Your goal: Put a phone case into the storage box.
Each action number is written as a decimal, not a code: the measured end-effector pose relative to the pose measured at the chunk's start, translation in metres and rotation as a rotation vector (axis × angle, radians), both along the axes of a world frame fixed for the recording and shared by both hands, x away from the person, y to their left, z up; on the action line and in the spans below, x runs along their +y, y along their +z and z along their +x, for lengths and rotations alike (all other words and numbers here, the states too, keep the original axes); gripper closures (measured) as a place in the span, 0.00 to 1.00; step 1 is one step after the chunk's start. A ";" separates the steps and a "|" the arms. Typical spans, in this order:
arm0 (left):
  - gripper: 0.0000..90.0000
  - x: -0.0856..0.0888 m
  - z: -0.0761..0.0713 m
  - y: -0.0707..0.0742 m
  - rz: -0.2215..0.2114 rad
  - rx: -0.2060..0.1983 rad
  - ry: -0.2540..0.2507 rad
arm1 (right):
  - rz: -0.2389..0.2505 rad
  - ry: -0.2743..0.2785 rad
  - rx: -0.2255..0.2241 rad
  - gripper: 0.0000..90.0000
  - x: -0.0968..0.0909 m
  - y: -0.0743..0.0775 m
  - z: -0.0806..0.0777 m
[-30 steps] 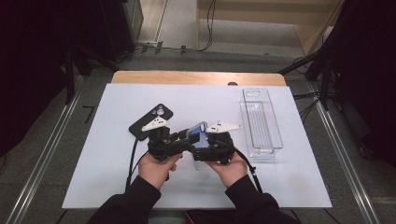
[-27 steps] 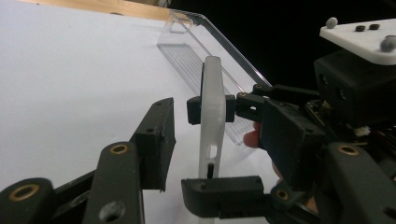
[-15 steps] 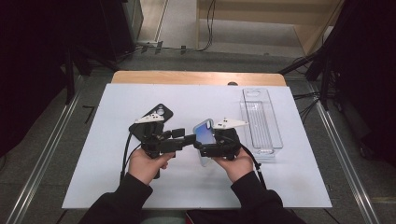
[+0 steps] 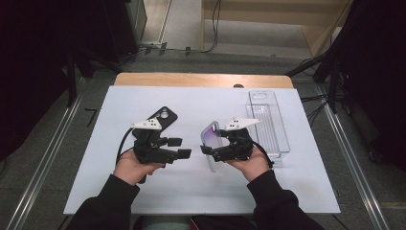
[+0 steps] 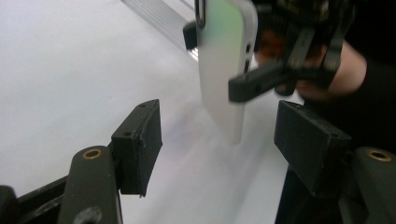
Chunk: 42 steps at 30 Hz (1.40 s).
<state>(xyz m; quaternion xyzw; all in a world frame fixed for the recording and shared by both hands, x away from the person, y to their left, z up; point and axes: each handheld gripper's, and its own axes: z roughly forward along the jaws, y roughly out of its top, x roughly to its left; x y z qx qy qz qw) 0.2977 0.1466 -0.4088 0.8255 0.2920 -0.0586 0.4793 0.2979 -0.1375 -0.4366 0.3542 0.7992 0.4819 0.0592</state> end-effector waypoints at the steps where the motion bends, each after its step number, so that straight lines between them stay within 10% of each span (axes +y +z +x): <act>1: 0.36 0.002 -0.001 -0.002 0.008 -0.011 -0.012 | -0.001 0.004 -0.004 0.16 -0.001 0.001 0.000; 13: 0.36 0.013 -0.011 -0.026 0.081 -0.065 -0.066 | 0.011 0.037 0.015 0.16 -0.015 0.008 0.002; 35: 0.33 0.047 -0.019 -0.050 0.121 0.062 0.037 | 0.013 -0.033 0.009 0.16 -0.037 0.022 0.002; 42: 0.33 0.051 -0.020 -0.049 0.124 0.036 0.058 | 0.028 -0.061 0.002 0.16 -0.045 0.030 0.002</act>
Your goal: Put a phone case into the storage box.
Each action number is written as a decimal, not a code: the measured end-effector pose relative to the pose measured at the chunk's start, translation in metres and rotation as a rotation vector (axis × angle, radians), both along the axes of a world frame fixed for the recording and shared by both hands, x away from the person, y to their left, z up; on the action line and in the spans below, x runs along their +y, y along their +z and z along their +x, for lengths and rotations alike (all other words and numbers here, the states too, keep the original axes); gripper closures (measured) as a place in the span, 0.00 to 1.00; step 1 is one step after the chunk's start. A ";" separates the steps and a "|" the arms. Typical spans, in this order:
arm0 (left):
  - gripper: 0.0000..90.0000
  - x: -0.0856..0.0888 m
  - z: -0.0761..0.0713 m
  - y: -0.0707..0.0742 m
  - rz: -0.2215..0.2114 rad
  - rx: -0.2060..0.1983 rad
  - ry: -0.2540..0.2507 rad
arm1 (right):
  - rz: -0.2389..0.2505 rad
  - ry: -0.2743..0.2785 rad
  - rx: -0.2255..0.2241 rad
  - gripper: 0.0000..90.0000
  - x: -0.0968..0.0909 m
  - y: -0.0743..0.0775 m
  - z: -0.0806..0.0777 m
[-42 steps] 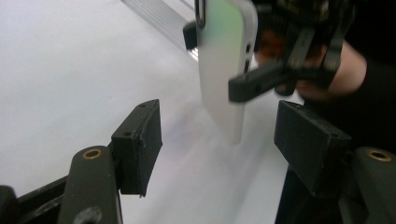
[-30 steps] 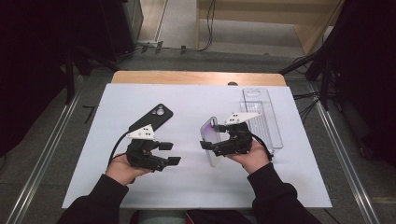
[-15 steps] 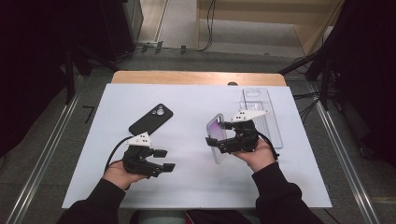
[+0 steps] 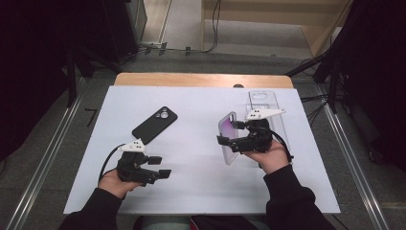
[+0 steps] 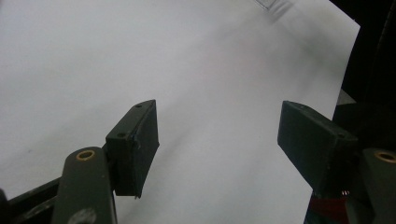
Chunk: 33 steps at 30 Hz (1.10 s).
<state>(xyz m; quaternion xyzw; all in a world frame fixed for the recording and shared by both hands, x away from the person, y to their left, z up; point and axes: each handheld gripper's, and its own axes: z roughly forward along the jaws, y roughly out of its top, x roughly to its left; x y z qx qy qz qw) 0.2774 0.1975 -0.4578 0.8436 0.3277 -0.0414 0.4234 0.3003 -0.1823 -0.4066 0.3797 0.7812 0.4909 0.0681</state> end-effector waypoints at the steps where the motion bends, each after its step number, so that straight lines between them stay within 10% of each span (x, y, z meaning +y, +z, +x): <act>1: 0.33 0.000 0.000 0.000 -0.003 -0.001 0.008 | 0.010 -0.006 -0.001 0.16 -0.002 0.001 0.000; 33: 0.33 0.009 -0.005 0.002 -0.020 -0.007 0.058 | -0.002 -0.349 -0.072 0.16 -0.063 0.028 0.011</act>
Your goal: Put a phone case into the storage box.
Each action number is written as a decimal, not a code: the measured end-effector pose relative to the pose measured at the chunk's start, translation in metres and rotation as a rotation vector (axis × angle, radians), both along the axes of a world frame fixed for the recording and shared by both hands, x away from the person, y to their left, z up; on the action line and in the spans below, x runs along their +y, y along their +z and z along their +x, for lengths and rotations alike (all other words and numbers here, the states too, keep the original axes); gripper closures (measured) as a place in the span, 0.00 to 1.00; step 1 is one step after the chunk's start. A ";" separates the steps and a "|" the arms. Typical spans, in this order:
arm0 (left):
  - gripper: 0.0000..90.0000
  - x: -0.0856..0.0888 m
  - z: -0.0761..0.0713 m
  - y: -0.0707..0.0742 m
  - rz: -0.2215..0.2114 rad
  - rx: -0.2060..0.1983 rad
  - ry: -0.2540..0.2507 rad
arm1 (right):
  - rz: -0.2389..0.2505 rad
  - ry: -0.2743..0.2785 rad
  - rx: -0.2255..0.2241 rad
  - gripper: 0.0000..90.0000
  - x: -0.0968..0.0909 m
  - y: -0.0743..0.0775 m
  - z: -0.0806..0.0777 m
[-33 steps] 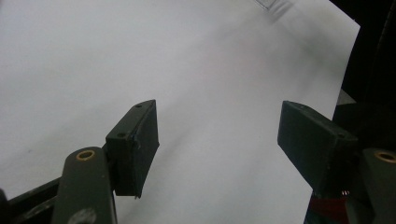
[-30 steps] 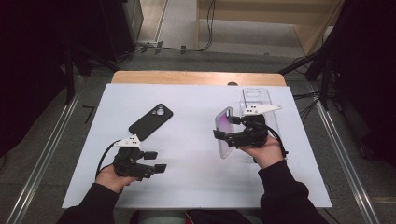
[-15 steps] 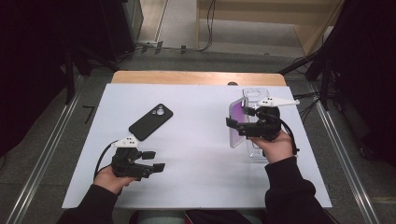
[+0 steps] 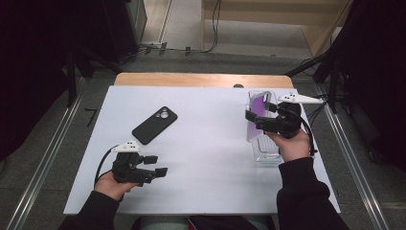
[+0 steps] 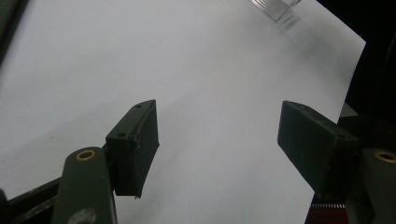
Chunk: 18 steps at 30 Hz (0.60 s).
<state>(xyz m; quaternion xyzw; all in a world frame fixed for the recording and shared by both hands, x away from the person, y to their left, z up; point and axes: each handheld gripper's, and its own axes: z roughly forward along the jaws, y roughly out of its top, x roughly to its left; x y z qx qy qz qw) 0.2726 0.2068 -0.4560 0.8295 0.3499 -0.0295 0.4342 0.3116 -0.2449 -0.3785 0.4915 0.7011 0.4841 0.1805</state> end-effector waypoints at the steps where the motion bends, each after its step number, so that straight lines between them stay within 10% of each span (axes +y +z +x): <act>1: 0.33 0.000 0.000 0.000 -0.002 0.002 -0.001 | -0.005 -0.015 -0.003 0.16 -0.002 0.000 0.001; 18: 0.33 0.001 0.000 0.001 -0.014 0.000 0.012 | -0.047 -0.192 0.023 0.16 -0.028 -0.013 0.039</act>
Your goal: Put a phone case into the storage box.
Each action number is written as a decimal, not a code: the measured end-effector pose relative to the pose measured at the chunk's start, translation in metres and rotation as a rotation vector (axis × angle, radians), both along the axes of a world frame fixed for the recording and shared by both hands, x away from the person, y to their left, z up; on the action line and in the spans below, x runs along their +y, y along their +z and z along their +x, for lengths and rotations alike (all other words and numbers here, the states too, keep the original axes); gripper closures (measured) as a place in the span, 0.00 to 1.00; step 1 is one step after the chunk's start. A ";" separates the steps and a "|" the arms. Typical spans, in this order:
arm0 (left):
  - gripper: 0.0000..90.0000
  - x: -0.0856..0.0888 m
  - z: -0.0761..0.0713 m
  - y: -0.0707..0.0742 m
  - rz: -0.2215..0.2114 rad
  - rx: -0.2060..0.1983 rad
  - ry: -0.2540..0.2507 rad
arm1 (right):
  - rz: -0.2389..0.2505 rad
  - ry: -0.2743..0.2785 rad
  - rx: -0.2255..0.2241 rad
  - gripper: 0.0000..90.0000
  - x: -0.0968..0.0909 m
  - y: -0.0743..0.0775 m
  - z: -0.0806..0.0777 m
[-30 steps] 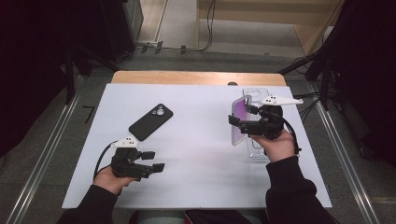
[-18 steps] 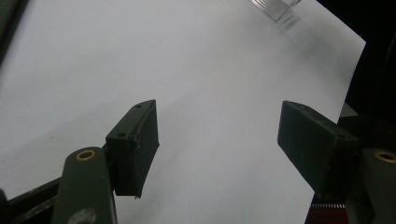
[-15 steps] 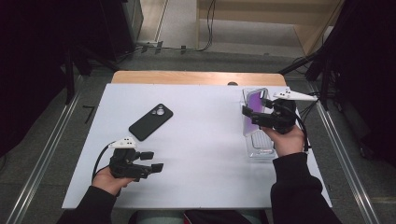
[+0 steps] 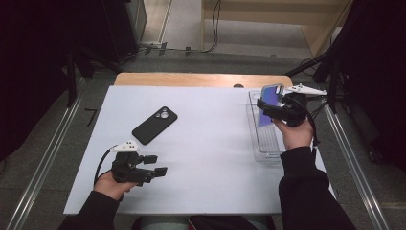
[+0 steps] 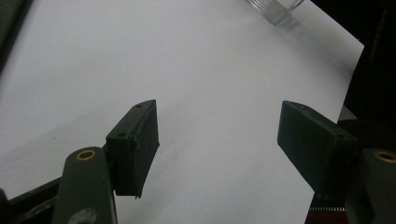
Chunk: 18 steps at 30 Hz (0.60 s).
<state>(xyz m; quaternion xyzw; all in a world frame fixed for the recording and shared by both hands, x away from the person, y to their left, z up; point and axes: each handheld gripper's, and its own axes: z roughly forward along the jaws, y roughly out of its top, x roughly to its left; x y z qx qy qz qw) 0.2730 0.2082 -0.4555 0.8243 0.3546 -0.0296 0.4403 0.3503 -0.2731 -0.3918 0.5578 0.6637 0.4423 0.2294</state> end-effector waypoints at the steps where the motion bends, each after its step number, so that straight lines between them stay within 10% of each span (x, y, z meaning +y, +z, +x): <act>1: 0.33 0.000 0.000 0.000 -0.002 0.001 0.000 | 0.002 -0.007 0.000 0.16 -0.001 -0.001 0.003; 18: 0.33 0.001 0.001 -0.001 0.002 0.005 0.006 | -0.014 -0.082 0.034 0.16 -0.012 -0.011 0.048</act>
